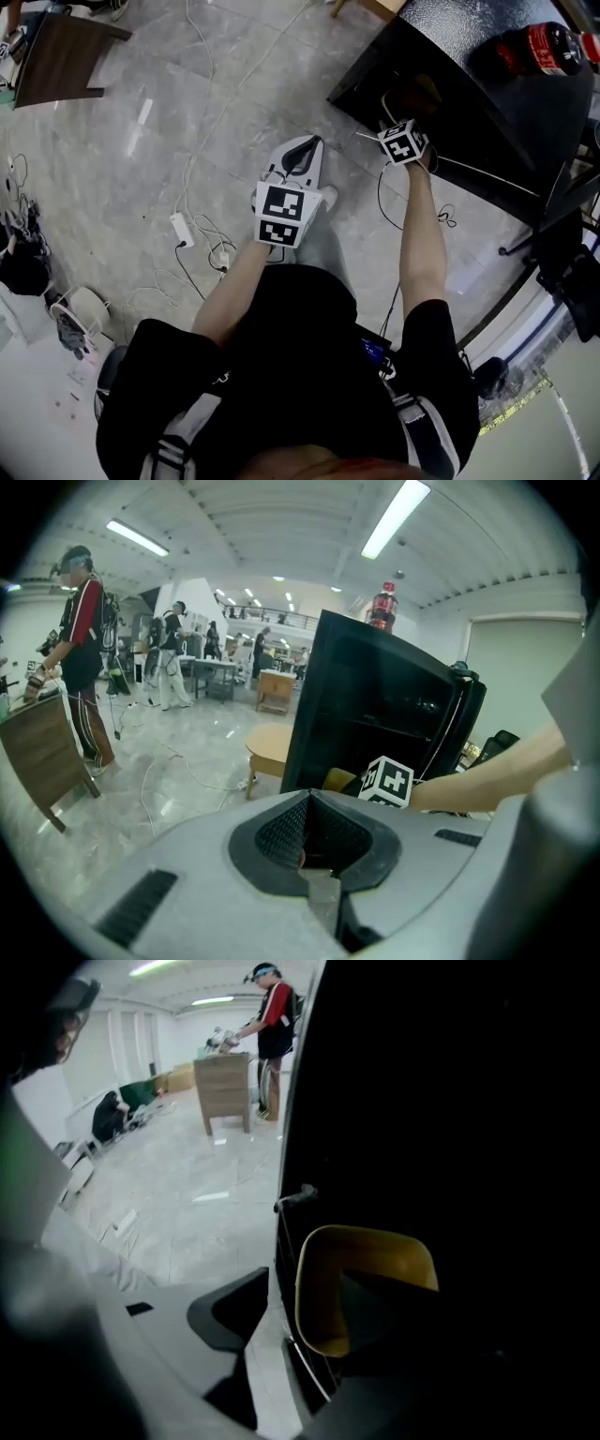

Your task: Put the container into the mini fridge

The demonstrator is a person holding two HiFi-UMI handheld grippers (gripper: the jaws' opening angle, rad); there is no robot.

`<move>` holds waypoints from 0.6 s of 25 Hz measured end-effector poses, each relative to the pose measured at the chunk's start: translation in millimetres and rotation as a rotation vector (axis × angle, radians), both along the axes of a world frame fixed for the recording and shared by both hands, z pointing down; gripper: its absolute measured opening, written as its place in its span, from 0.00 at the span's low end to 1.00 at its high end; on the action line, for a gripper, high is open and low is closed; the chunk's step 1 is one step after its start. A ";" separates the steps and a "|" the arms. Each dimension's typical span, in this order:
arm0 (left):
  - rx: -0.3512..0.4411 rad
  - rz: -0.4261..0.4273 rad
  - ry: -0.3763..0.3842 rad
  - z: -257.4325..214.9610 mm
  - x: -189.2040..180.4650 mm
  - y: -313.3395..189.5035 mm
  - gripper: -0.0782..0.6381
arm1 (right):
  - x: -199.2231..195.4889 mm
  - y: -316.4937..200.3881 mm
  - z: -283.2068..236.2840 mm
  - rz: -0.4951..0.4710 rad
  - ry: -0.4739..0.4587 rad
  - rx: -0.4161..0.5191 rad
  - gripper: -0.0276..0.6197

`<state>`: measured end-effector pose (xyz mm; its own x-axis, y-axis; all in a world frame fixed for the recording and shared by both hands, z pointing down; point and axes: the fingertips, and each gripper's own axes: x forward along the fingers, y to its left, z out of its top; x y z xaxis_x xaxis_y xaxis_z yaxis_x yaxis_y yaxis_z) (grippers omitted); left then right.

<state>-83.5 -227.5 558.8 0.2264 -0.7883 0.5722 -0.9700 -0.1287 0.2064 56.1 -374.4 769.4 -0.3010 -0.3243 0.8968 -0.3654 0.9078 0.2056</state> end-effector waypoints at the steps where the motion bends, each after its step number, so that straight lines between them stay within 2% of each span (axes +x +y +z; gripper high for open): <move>1: 0.006 0.006 0.000 -3.3 2.7 -1.4 0.12 | -0.1 1.1 -14.9 0.062 -0.059 0.022 0.39; 4: 0.039 0.033 0.003 -16.5 14.0 -11.2 0.12 | 5.0 16.0 -63.9 0.279 -0.276 0.056 0.37; 5: 0.053 0.045 0.004 -21.8 19.1 -15.0 0.12 | 8.1 24.3 -79.7 0.322 -0.330 0.067 0.31; 6: 0.068 0.057 0.007 -27.5 24.8 -18.2 0.12 | 11.0 33.4 -95.7 0.342 -0.371 0.083 0.21; 8: 0.097 0.077 0.019 -39.1 35.9 -20.8 0.12 | 15.0 52.1 -129.8 0.356 -0.441 0.117 0.10; 12: 0.150 0.103 0.044 -59.1 56.5 -20.2 0.12 | 23.6 80.3 -207.8 0.415 -0.623 0.198 0.07; 15: 0.194 0.123 0.055 -77.2 77.8 -26.1 0.12 | 37.4 94.0 -268.9 0.483 -0.794 0.286 0.06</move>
